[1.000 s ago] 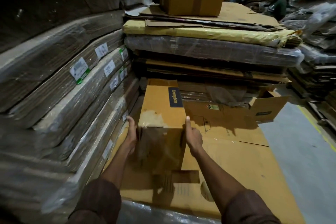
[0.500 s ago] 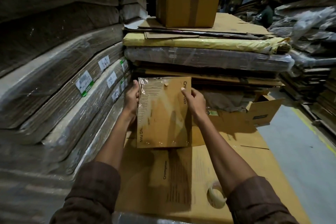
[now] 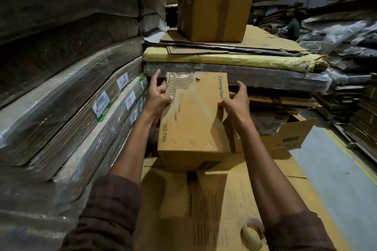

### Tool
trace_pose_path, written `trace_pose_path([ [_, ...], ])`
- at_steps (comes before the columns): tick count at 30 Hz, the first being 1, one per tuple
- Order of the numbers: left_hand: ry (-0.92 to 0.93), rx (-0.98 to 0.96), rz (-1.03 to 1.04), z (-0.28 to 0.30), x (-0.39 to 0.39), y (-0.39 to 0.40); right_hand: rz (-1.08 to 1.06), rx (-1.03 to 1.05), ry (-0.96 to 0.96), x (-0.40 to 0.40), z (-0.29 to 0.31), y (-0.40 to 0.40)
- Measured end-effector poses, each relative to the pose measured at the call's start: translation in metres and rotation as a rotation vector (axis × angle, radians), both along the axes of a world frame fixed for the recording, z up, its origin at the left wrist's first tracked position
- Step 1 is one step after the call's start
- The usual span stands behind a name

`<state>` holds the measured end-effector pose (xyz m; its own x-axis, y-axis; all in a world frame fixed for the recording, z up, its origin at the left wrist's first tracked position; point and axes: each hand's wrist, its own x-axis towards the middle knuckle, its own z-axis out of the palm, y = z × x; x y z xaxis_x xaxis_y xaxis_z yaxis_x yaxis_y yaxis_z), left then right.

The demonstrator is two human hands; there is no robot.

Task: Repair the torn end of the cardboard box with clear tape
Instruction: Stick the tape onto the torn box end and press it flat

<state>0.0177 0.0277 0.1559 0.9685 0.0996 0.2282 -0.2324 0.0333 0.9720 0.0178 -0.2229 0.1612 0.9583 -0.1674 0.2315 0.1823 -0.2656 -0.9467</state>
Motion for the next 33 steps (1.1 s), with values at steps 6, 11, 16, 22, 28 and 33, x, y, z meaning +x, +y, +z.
trace_pose_path([
  [6, 0.050, 0.168, 0.033, 0.003, 0.029, -0.006, -0.008, -0.196, 0.083, 0.013, 0.009, 0.015],
  [11, 0.085, 0.260, 0.137, -0.008, 0.040, -0.003, -0.091, -0.524, 0.097, 0.022, 0.002, 0.026],
  [16, 0.069, 0.149, 0.378, -0.014, 0.038, 0.006, -0.210, -0.710, 0.035, 0.016, -0.006, 0.027],
  [22, 0.326, 0.089, 0.068, -0.061, 0.010, 0.016, -0.763, -0.415, -0.117, -0.007, -0.035, 0.008],
  [28, 0.518, -0.033, -0.132, -0.118, -0.006, -0.006, -0.134, 0.323, 0.294, 0.003, -0.112, 0.004],
  [33, 0.587, 0.054, -0.157, -0.139, -0.016, -0.022, -0.097, 0.262, 0.300, 0.015, -0.153, 0.005],
])
